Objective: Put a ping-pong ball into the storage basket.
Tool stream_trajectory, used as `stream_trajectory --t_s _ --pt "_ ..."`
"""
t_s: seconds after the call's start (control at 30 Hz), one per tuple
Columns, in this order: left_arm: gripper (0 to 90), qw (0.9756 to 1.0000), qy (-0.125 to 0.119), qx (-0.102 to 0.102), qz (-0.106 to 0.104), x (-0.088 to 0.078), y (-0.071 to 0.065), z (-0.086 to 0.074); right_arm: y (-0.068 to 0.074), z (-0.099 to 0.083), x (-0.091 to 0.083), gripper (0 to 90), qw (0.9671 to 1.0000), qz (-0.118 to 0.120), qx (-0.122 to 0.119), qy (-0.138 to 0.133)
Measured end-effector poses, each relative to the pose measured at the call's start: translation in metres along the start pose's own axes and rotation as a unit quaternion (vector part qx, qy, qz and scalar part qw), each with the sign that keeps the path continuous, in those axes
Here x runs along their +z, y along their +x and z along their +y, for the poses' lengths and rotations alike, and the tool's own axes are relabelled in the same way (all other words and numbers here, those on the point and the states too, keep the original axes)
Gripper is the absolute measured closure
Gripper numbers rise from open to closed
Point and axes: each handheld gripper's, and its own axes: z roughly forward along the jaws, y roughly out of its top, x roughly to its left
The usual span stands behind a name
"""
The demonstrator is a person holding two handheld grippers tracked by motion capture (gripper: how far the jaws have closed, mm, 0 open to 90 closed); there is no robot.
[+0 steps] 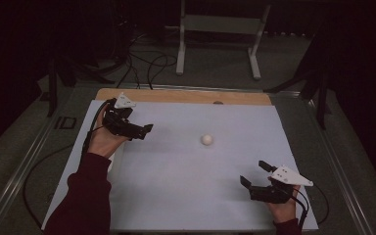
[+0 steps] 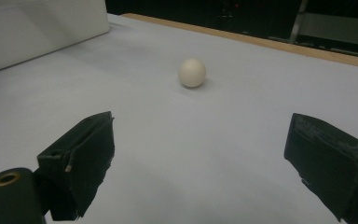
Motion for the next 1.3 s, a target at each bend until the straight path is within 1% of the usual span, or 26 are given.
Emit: stream_trajectory --t_s 0.37,0.53,0.67,1.3 --pt "0.1 0.9999 -0.002 0.005 -0.014 0.009 -0.009 0.006 0.000 0.000 0.000 8.1 1.0000 0.000 0.001 -0.001" --pt "0.1 0.9998 0.002 0.011 -0.019 0.016 -0.014 0.008 0.000 0.000 0.000 8.1 1.0000 0.001 0.001 -0.001" --pt "0.1 0.9997 0.003 0.011 -0.023 0.020 -0.017 0.009 0.000 0.000 0.000 8.1 1.0000 0.000 0.001 0.000" --pt "0.1 0.9990 -0.001 0.018 -0.040 0.032 -0.029 0.016 0.000 0.000 0.000 8.1 1.0000 0.002 0.000 0.000"
